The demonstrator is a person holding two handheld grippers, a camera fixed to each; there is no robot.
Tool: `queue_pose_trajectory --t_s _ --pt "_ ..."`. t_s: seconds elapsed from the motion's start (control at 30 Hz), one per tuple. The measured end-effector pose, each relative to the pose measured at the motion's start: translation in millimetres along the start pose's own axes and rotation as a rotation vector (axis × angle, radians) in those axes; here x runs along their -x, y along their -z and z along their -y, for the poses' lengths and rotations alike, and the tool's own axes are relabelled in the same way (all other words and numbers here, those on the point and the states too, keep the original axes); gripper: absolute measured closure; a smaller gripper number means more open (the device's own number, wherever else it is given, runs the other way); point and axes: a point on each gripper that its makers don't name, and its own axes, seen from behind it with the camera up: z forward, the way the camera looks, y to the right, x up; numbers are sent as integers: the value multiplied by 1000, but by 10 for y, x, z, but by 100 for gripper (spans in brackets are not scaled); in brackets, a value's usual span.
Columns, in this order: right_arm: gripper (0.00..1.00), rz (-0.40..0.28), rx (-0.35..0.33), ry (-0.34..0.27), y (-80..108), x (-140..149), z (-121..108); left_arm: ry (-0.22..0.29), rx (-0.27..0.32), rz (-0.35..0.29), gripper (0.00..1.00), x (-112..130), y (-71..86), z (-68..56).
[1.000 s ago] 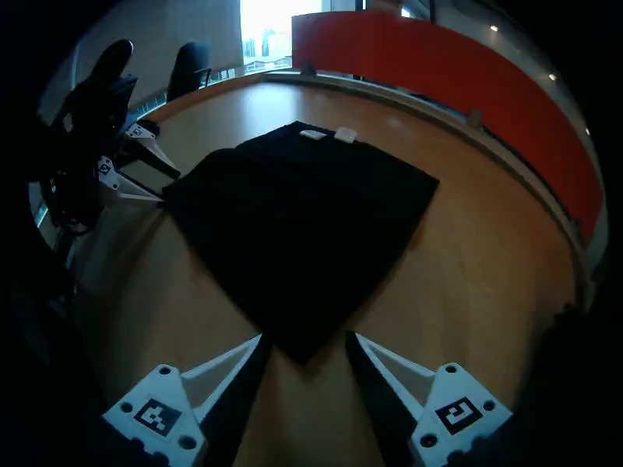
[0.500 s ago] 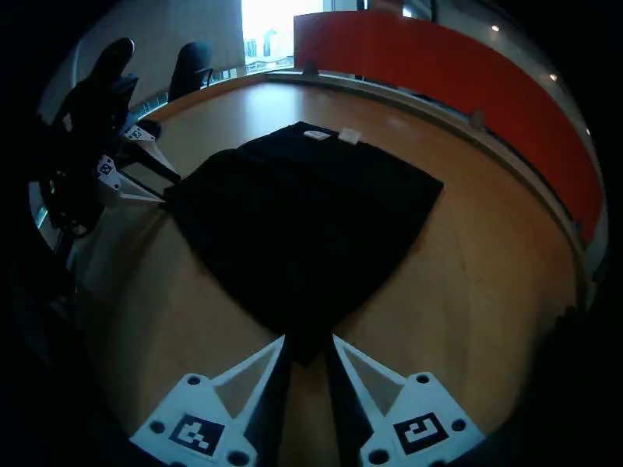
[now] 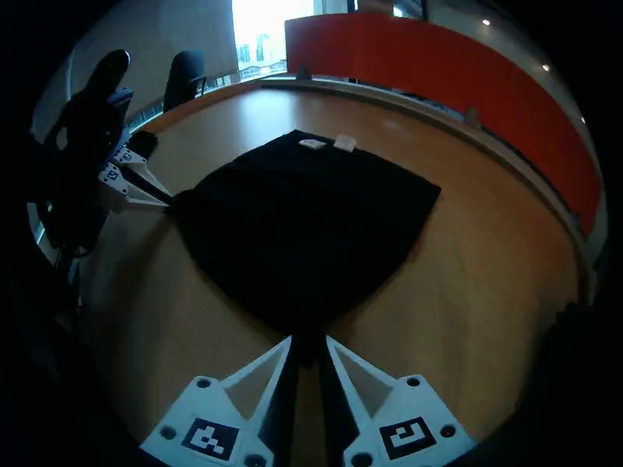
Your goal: Fold towel
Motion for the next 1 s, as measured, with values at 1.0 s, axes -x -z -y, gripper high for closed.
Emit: queue_pose_trajectory --t_s 1.0 --pt "84 -108 36 20 790 -624 66 102 -2 -103 90 -549 806 -124"
